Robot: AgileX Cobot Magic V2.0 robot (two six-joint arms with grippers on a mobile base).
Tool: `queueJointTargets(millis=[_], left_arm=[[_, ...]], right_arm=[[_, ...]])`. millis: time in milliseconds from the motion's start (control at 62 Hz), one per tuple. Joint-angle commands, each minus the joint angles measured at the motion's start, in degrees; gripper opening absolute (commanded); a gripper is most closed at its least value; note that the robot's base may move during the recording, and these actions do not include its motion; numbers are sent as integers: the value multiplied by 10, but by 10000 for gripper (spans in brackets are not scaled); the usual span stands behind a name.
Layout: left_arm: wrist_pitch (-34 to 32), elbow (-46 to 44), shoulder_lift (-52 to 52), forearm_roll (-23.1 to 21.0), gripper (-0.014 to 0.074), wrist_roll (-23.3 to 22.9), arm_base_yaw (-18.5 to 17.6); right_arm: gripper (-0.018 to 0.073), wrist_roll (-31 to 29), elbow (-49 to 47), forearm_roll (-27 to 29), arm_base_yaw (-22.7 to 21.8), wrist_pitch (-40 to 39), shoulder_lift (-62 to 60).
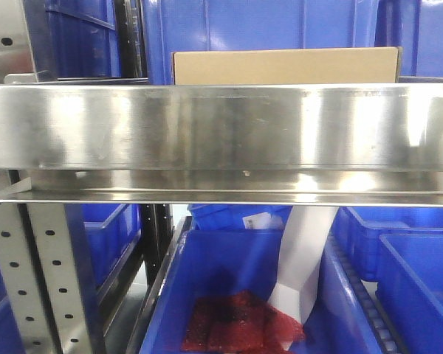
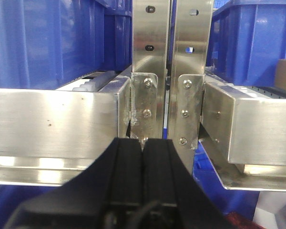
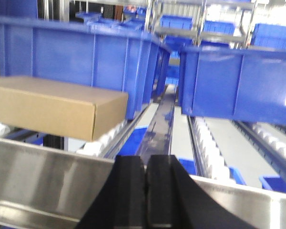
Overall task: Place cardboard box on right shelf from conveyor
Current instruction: 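Withdraw the right gripper from the box toward the robot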
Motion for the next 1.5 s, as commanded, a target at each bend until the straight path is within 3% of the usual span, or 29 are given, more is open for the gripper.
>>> queueJointTargets(millis=[0, 323, 597, 1484], left_arm=[[-50, 3, -3, -3, -116, 0, -1], [-50, 3, -3, -3, -115, 0, -1], [-50, 3, -3, -3, -116, 0, -1], [-50, 3, -3, -3, -115, 0, -1]], right_arm=[[49, 2, -17, 2, -3, -53, 3], [49, 2, -11, 2, -5, -54, 1], [49, 2, 59, 6, -87, -83, -24], [49, 2, 71, 6, -87, -62, -49]])
